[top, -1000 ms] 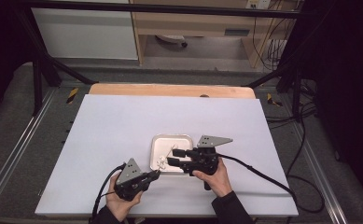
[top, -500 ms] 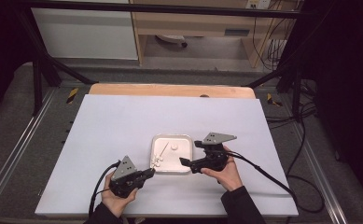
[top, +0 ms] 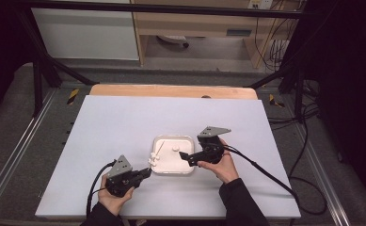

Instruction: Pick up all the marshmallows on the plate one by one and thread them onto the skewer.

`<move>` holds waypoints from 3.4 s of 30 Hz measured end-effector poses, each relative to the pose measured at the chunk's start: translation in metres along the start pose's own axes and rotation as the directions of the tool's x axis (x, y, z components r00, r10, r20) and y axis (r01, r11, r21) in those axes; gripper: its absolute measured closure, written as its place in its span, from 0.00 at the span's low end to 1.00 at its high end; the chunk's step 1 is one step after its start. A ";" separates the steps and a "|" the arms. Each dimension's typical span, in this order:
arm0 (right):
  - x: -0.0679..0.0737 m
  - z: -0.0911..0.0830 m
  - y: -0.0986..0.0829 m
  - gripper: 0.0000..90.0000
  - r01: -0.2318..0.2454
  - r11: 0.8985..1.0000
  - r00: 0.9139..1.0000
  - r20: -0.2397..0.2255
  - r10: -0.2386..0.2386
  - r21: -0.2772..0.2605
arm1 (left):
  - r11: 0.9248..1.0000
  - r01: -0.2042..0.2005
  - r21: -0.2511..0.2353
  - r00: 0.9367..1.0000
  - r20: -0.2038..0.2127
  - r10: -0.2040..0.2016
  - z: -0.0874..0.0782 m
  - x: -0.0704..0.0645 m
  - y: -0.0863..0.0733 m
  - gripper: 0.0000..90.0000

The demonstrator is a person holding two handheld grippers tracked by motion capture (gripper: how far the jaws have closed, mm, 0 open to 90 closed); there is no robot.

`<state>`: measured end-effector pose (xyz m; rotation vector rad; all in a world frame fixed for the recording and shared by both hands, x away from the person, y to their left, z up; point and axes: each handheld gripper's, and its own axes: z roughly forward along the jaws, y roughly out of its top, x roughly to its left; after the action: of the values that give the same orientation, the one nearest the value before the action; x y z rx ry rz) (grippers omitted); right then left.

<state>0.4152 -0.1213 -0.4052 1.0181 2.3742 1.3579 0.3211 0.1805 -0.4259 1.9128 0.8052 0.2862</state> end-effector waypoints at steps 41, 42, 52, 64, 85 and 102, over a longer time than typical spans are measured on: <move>-0.005 0.076 -0.002 0.62 0.055 0.985 0.998 0.017 -0.059 0.163 | 1.000 0.021 0.017 1.000 -0.016 -0.021 -0.002 0.005 -0.002 0.98; -0.005 0.077 -0.003 0.63 0.063 0.985 0.998 0.017 -0.067 0.159 | 1.000 0.020 0.017 1.000 -0.016 -0.019 -0.002 0.005 -0.002 0.98; -0.003 0.076 -0.004 0.77 0.078 0.985 0.996 0.022 -0.082 0.152 | 1.000 0.018 0.015 1.000 -0.017 -0.018 -0.002 0.005 -0.002 0.98; 0.001 0.053 0.008 0.80 0.059 0.995 0.998 -0.022 -0.058 0.085 | 1.000 0.014 0.014 1.000 -0.015 -0.014 -0.002 0.003 -0.002 0.98; 0.011 -0.047 0.030 0.81 -0.072 0.979 0.969 -0.247 0.023 -0.188 | 0.999 -0.050 0.012 0.998 0.029 0.050 0.003 -0.013 0.001 0.98; 0.019 -0.047 0.032 0.82 -0.149 0.966 0.931 -0.360 0.064 -0.211 | 0.996 -0.086 0.005 0.995 0.053 0.086 0.005 -0.020 0.002 0.98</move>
<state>0.3923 -0.1293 -0.3500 0.9127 2.3377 1.9541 0.3096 0.1637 -0.4240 1.9569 0.6912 0.2849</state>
